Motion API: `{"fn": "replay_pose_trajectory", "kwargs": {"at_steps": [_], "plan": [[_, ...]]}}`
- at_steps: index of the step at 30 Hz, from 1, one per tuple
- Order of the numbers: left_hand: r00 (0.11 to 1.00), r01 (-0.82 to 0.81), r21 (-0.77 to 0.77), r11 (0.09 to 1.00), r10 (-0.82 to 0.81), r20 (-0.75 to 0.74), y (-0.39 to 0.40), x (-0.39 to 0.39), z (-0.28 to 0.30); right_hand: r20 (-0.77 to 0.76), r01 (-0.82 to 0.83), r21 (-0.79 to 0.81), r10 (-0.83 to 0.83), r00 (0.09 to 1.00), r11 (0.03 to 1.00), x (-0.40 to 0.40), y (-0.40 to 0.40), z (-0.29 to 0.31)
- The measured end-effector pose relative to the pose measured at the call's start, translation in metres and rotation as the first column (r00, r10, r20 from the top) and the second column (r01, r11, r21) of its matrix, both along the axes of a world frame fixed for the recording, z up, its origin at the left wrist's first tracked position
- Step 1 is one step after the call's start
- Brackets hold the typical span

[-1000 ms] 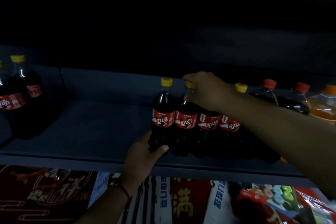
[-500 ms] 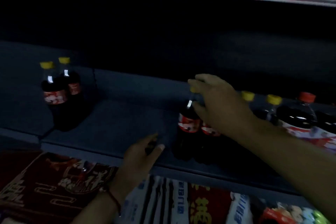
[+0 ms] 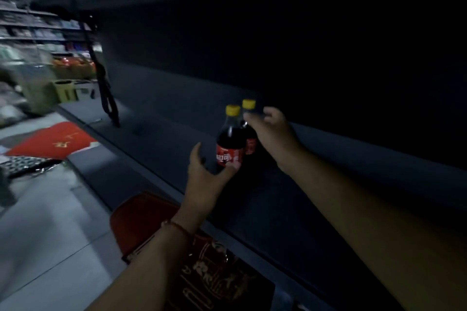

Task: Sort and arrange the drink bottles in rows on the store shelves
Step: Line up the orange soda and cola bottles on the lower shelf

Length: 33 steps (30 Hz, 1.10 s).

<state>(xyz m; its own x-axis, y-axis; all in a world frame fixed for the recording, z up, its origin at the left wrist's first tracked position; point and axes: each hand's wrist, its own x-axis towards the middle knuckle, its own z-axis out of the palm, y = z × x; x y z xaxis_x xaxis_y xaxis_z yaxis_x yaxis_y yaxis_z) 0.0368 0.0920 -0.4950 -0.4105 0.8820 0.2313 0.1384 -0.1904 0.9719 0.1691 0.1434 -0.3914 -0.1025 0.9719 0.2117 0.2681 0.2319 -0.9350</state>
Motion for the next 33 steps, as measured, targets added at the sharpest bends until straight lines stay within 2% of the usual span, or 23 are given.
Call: {"fn": "replay_pose_trajectory", "kwargs": {"at_steps": [2,4,7,9,13,19,25,28,31,33], "plan": [[0.995,0.074,-0.013,0.997,-0.075,-0.071,0.014,-0.003,-0.008,-0.051,0.016,0.001,-0.016,0.999,1.000,-0.020,0.025,0.005],[0.985,0.127,-0.034,0.991,-0.130,-0.113,0.023,-0.006,-0.018,-0.035,0.018,-0.024,-0.018,0.999,1.000,-0.028,0.046,0.010],[0.984,0.114,-0.091,0.989,-0.125,-0.125,0.027,-0.012,-0.026,0.019,-0.060,-0.113,0.063,0.998,0.992,-0.031,0.061,0.010],[0.979,0.095,-0.089,0.992,-0.109,-0.172,0.023,-0.012,-0.027,0.083,-0.086,-0.060,0.091,0.992,0.994,-0.028,0.061,0.007],[0.980,0.094,-0.087,0.992,-0.107,-0.170,0.004,0.001,-0.026,0.066,-0.028,0.039,0.025,0.997,0.999,-0.004,0.044,0.000],[0.966,0.170,-0.088,0.981,-0.184,-0.180,-0.038,0.036,-0.027,0.164,-0.043,0.002,0.042,0.986,0.999,0.081,-0.018,0.003],[0.948,0.211,-0.103,0.972,-0.230,-0.221,-0.075,0.082,-0.027,0.498,-0.050,-0.056,0.072,0.864,0.997,0.171,-0.095,0.033],[0.939,0.237,-0.105,0.966,-0.256,-0.231,-0.087,0.111,-0.029,0.592,-0.027,-0.086,0.073,0.802,0.996,0.207,-0.120,0.045],[0.921,0.295,-0.095,0.951,-0.309,-0.237,-0.098,0.140,-0.030,0.676,-0.003,-0.045,0.032,0.736,0.999,0.232,-0.138,0.055],[0.906,0.344,-0.103,0.933,-0.359,-0.223,-0.103,0.153,-0.031,0.751,0.002,-0.015,0.010,0.660,1.000,0.243,-0.147,0.062]]}}
